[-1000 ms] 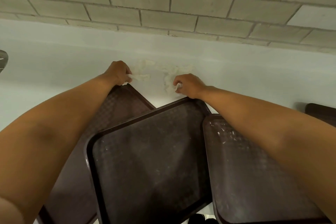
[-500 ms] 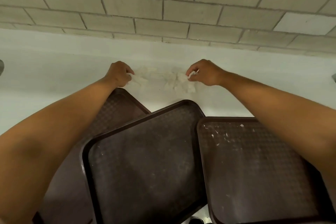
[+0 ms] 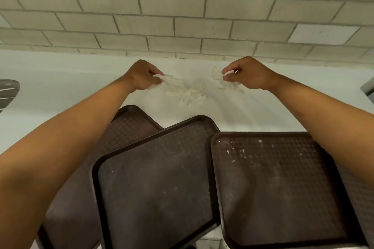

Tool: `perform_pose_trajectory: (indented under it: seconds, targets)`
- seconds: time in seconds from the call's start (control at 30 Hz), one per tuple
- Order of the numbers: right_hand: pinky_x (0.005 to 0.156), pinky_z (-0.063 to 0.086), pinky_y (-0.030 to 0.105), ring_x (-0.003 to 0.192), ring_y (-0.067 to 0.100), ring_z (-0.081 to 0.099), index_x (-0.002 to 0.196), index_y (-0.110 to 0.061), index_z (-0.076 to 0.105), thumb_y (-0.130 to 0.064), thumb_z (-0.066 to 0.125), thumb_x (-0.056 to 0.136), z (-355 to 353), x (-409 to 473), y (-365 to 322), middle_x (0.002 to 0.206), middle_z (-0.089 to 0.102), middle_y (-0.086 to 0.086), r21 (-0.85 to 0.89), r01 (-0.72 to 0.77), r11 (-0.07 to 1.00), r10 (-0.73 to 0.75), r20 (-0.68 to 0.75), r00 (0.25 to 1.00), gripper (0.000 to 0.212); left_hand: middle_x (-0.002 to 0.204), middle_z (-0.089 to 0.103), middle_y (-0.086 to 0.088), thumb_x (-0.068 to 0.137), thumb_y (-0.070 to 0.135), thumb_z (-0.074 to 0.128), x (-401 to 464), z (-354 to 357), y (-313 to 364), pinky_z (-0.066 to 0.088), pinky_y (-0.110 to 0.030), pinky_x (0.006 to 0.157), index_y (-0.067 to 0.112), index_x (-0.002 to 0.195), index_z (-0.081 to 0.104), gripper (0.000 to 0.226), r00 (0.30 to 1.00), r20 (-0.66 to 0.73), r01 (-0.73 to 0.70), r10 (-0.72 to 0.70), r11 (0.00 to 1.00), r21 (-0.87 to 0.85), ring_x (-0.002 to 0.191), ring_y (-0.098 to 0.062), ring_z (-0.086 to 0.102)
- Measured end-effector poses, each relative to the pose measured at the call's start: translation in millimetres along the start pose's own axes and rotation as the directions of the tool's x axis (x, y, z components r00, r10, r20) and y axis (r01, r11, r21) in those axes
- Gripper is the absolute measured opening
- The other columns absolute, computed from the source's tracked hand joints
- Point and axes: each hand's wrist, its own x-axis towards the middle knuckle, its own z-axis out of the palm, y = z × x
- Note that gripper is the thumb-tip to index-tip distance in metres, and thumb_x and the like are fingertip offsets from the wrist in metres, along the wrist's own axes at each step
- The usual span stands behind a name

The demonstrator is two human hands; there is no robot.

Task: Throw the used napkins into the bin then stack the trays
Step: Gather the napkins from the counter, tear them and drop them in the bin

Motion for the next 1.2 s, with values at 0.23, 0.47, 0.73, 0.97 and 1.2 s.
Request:
perform_pose_trajectory:
  seconds: [0.23,0.47,0.73,0.97,1.2]
  targets:
    - [0.068,0.044,0.01,0.074,-0.006,0.066,0.106,-0.037,0.072,-0.032,0.074,0.091,-21.1,-46.1,12.8,0.081,0.069,-0.017,0.123,-0.073,0.99,0.067,0.052,0.996,0.015,0.103,0.074,0.006,0.083,0.02,0.08,-26.9,18.6,45.1,0.055,-0.022,0.08,0.022,0.113,0.074,0.03,0.993,0.115,0.051,-0.032,0.986,-0.16,0.098,-0.01,0.068]
    - [0.09,0.058,0.031,0.102,0.016,0.071,0.113,-0.024,0.076,-0.035,0.078,0.087,-32.9,-98.2,46.3,0.104,0.077,-0.005,0.315,-0.172,0.933,0.136,0.132,0.982,0.028,0.095,0.076,-0.012,0.086,0.01,0.076,-72.4,75.9,100.4,0.051,-0.019,0.061,0.008,0.118,0.07,0.032,0.971,0.236,0.126,-0.038,0.922,-0.367,0.075,-0.013,0.067]
    - [0.066,0.05,0.015,0.068,-0.002,0.06,0.098,-0.031,0.076,-0.025,0.076,0.089,-49.4,-180.8,90.1,0.089,0.076,-0.01,0.416,-0.179,0.892,0.122,0.16,0.98,0.011,0.092,0.075,-0.008,0.085,0.001,0.074,-133.3,156.1,158.6,0.055,-0.023,0.074,0.013,0.103,0.076,0.021,0.949,0.308,0.237,-0.062,0.785,-0.572,0.081,-0.016,0.067]
    - [0.066,0.048,0.016,0.067,-0.003,0.06,0.098,-0.033,0.076,-0.028,0.079,0.087,-48.1,-246.7,119.8,0.086,0.075,-0.011,0.457,-0.205,0.866,0.18,0.098,0.979,0.013,0.095,0.076,-0.01,0.086,0.002,0.073,-188.5,214.4,186.6,0.053,-0.03,0.082,0.008,0.111,0.074,0.025,0.944,0.324,0.264,-0.06,0.725,-0.636,0.085,-0.019,0.067]
    - [0.067,0.045,0.008,0.072,-0.008,0.065,0.106,-0.028,0.078,-0.029,0.076,0.089,-38.8,-308.5,124.7,0.087,0.077,-0.015,0.47,-0.173,0.865,0.172,0.045,0.984,0.018,0.11,0.074,-0.016,0.088,0.0,0.07,-238.6,236.9,199.8,0.055,-0.025,0.082,0.004,0.12,0.069,0.032,0.954,0.301,0.227,-0.016,0.694,-0.683,0.093,-0.019,0.069]
